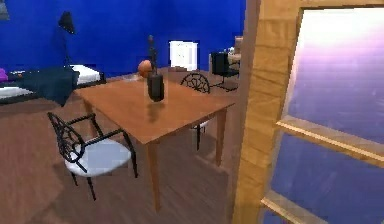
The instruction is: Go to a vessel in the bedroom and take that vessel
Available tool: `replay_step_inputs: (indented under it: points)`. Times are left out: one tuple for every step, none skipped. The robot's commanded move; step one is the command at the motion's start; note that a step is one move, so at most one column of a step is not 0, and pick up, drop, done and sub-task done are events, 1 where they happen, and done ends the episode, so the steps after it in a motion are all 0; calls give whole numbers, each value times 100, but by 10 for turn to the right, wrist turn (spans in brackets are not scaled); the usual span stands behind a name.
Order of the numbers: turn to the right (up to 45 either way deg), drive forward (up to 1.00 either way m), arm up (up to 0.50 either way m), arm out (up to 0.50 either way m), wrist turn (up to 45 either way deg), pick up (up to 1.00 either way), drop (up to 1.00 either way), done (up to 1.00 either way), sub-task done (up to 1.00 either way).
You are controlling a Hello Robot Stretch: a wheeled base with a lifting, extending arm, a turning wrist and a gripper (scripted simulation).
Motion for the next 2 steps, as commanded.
replay_step_inputs:
  points:
    - [-30, 0, 0, 0, 0, 0, 0, 0, 0]
    - [30, 0, 0, 0, 0, 0, 0, 0, 0]
